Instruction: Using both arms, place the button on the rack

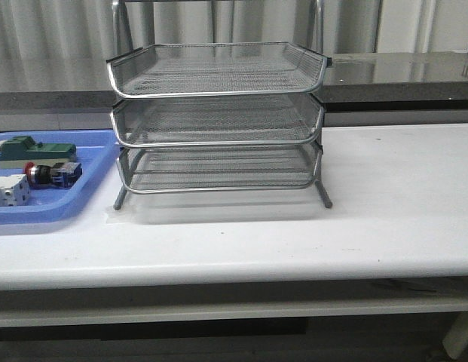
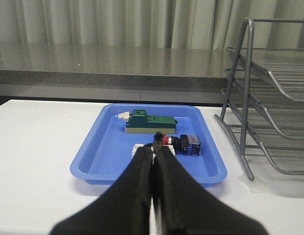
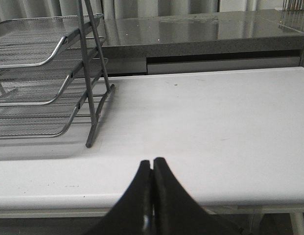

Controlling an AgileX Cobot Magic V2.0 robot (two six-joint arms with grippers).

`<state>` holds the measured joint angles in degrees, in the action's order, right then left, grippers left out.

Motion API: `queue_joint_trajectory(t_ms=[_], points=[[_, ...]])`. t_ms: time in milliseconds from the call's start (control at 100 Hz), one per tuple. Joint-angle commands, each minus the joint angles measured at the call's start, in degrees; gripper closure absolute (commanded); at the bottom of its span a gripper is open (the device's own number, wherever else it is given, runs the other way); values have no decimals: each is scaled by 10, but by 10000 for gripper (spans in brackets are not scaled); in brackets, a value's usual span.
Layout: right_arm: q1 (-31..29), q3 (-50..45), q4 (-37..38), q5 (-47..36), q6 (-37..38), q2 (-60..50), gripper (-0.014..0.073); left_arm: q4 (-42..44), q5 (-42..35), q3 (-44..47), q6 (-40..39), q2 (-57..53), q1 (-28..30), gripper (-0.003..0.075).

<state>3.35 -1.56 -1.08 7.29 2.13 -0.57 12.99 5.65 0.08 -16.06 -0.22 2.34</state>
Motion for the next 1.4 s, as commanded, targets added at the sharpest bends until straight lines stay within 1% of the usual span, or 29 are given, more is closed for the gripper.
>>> queue_joint_trajectory(t_ms=[0, 630, 700, 800, 890, 1010, 1130, 1250, 1390], points=[[1, 9, 1, -48, -5, -11, 662, -3, -39, 26, -5, -19, -4, 741], [1, 9, 1, -49, -5, -11, 662, -3, -39, 26, -5, -19, -4, 741], [1, 9, 1, -68, -5, -11, 662, -3, -39, 26, -5, -19, -4, 741], [1, 9, 1, -126, -5, -11, 662, -3, -39, 26, -5, -19, -4, 741], [1, 17, 1, -133, -3, -11, 662, -3, -39, 26, -5, -19, -4, 741], [1, 61, -3, -64, 8, -2, 662, -3, -39, 26, -5, -19, -4, 741], [1, 123, -8, -18, 14, 23, 662, -3, -39, 26, -5, -19, -4, 741], [1, 199, -26, 46, 14, 85, 662, -3, -39, 26, -5, -19, -4, 741], [1, 291, -43, 134, 14, 185, 662, -3, -39, 26, -5, -19, -4, 741]])
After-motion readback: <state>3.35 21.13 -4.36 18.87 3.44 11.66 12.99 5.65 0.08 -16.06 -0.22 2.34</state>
